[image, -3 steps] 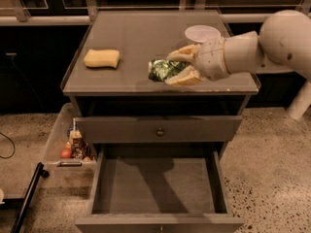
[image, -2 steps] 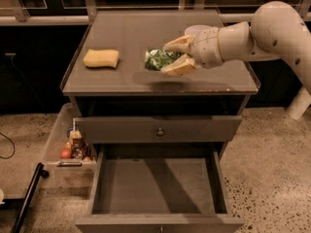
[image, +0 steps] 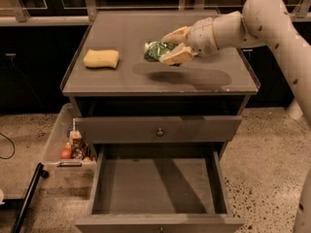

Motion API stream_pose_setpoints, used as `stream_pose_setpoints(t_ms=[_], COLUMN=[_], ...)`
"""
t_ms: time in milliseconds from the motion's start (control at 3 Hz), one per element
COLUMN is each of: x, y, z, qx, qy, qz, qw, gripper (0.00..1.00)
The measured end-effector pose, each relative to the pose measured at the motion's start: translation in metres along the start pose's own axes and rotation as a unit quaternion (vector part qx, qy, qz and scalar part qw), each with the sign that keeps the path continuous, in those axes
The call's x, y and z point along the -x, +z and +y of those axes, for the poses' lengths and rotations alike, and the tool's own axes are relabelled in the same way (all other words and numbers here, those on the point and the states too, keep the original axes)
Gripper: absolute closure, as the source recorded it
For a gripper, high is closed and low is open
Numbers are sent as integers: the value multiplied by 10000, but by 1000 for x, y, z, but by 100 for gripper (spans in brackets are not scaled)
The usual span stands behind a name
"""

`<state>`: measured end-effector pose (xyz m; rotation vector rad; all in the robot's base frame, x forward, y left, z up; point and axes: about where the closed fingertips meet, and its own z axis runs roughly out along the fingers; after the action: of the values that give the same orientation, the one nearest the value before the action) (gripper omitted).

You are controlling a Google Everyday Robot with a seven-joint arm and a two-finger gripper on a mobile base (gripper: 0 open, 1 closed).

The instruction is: Pick green can from middle drawer and place on counter

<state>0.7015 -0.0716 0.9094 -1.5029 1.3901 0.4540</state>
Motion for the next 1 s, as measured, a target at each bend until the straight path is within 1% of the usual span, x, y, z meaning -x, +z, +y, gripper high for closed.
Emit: stream_pose_setpoints(t_ms=[333,667,1000], x=[-12,-24,-35], y=[-1,-3,1], z=[-10,-17,-20], qx=[-32,-261,-451], qy=[275,591,838], qz=[162,337,426], qw=[9995,9973,9946], gripper=[100,100,100])
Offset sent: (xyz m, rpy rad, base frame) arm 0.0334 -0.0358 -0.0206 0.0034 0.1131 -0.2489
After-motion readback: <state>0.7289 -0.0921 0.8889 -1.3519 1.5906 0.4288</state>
